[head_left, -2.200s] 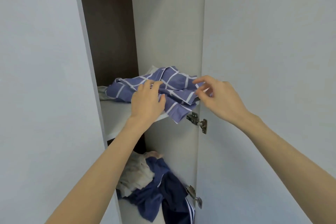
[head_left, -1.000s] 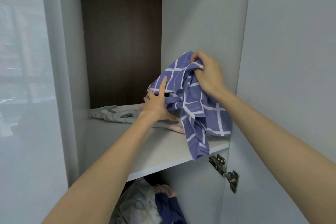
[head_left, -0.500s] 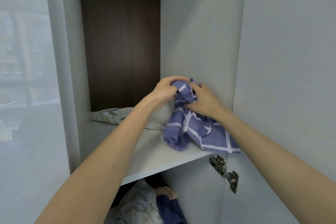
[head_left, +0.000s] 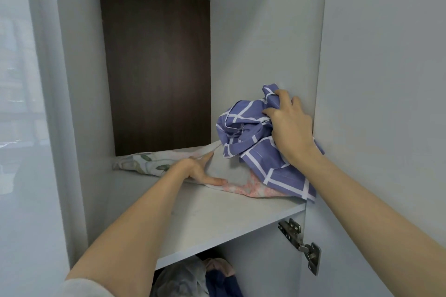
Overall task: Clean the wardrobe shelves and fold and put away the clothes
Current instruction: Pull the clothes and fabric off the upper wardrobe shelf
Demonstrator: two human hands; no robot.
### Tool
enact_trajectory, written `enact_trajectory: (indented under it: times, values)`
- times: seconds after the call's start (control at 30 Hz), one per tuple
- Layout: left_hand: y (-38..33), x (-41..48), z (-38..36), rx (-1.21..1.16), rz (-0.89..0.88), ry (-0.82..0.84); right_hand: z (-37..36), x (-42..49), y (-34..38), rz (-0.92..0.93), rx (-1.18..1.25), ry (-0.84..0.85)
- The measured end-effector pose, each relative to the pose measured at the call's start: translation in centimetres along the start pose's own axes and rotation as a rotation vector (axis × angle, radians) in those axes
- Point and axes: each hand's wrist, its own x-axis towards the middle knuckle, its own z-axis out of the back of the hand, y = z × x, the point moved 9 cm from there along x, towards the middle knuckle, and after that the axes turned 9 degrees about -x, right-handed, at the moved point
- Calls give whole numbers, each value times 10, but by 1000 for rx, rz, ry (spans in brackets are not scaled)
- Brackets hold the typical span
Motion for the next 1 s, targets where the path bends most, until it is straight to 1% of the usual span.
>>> enact_trajectory:
  times: [0.27,0.4,0.5,0.53,0.6,0.67,0.7,0.8,0.9,1.0]
  values:
    - [-6,15,8,-24,-93,-159,-10,-1,2,0,21,33]
    - [-6,11,11,-179,-94,-249,-16,-3,3,3,55,60]
    - [-7,5,17,-206,-72,-332,-17,-3,2,-12,114,54]
    - [-9,1,23,-264,-81,-403,-17,-3,1,-23,146,49]
    - [-12,-15,43,-554,-110,-582,-14,-3,-2,-49,213,33]
    - [-15,-37,68,-856,-203,-773,-6,-2,-5,-81,256,-3]
    - [-19,-51,81,-958,-258,-840,-1,-1,-7,-103,273,-25]
    - [-41,-103,123,-1103,-464,-985,24,3,-11,-160,360,-102]
    - [-70,-148,153,-1117,-675,-1019,59,11,-10,-167,428,-181]
    - [-97,-190,160,-1182,-831,-948,96,17,-10,-156,573,-223]
